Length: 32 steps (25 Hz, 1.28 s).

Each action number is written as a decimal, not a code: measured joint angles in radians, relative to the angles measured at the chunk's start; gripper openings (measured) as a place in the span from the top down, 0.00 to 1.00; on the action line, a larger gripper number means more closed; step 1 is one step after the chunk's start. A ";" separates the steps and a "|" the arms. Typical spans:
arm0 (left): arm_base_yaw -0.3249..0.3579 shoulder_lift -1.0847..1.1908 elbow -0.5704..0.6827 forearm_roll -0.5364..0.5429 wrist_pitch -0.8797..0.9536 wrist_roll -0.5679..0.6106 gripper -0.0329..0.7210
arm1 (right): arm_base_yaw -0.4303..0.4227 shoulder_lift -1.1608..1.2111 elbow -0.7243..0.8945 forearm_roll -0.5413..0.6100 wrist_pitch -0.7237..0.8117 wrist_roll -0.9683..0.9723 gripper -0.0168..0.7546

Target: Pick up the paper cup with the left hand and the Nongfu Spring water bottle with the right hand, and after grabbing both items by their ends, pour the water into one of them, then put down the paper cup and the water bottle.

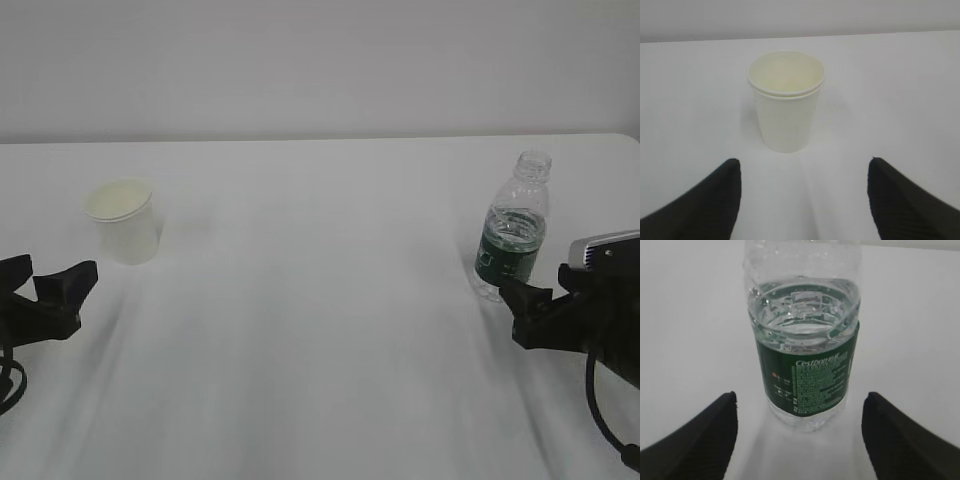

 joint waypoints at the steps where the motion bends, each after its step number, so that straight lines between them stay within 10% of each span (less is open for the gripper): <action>1: 0.000 0.000 0.000 0.000 0.000 0.000 0.20 | 0.000 0.007 -0.005 0.000 0.000 0.000 0.21; 32: 0.000 0.000 0.000 0.000 0.000 0.000 0.20 | 0.000 0.146 -0.184 -0.009 -0.003 0.000 0.21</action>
